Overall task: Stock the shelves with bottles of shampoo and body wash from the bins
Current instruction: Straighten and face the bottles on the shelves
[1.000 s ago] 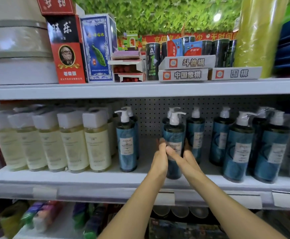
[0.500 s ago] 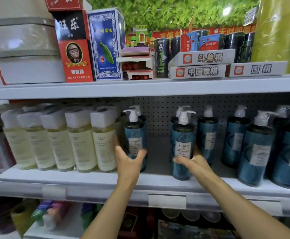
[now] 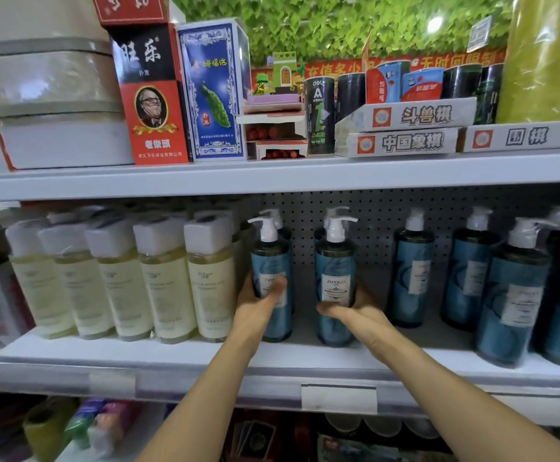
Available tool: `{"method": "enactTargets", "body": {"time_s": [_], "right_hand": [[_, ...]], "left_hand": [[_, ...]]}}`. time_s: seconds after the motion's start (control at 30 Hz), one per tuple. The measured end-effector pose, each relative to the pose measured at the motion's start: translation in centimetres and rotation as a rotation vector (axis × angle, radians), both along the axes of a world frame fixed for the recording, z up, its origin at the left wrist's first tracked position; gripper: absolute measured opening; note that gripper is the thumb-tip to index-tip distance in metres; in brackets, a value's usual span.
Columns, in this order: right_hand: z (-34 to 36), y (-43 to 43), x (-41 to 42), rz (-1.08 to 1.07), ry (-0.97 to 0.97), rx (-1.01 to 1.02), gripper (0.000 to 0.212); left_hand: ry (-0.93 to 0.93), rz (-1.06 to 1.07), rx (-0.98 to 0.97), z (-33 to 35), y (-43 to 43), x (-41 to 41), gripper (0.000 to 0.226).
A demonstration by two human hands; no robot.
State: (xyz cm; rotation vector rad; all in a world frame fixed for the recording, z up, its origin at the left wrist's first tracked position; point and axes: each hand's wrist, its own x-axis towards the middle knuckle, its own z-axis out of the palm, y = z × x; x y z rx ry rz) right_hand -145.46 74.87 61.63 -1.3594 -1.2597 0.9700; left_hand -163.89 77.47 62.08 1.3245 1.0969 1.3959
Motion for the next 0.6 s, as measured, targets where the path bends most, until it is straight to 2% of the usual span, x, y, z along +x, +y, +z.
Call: {"method": "enactTargets", "body": {"time_s": [0.1, 0.13, 0.23, 0.27, 0.4, 0.6], "right_hand": [[0.4, 0.0, -1.0, 0.01, 0.014, -0.009, 0.082], [0.4, 0.0, -1.3, 0.012, 0.016, -0.008, 0.083], [0.7, 0.2, -2.3, 0.026, 0.016, 0.015, 0.074], [0.7, 0.3, -2.6, 0.028, 0.012, 0.028, 0.071], [0.3, 0.7, -3.8, 0.044, 0.023, 0.084, 0.077], [-0.1, 1.1, -4.0, 0.043, 0.025, 0.14, 0.076]], "left_hand": [[-0.008, -0.001, -0.006, -0.1, 0.4, -0.1, 0.045], [-0.01, -0.008, -0.003, -0.1, 0.3, -0.1, 0.047], [-0.019, -0.022, 0.008, -0.3, 0.4, -0.3, 0.076], [-0.013, -0.021, 0.005, -0.3, 0.4, -0.3, 0.078], [-0.024, -0.006, 0.047, -0.5, 0.6, -0.1, 0.047], [-0.054, -0.039, 0.08, -1.1, 1.6, -0.1, 0.06]]}}
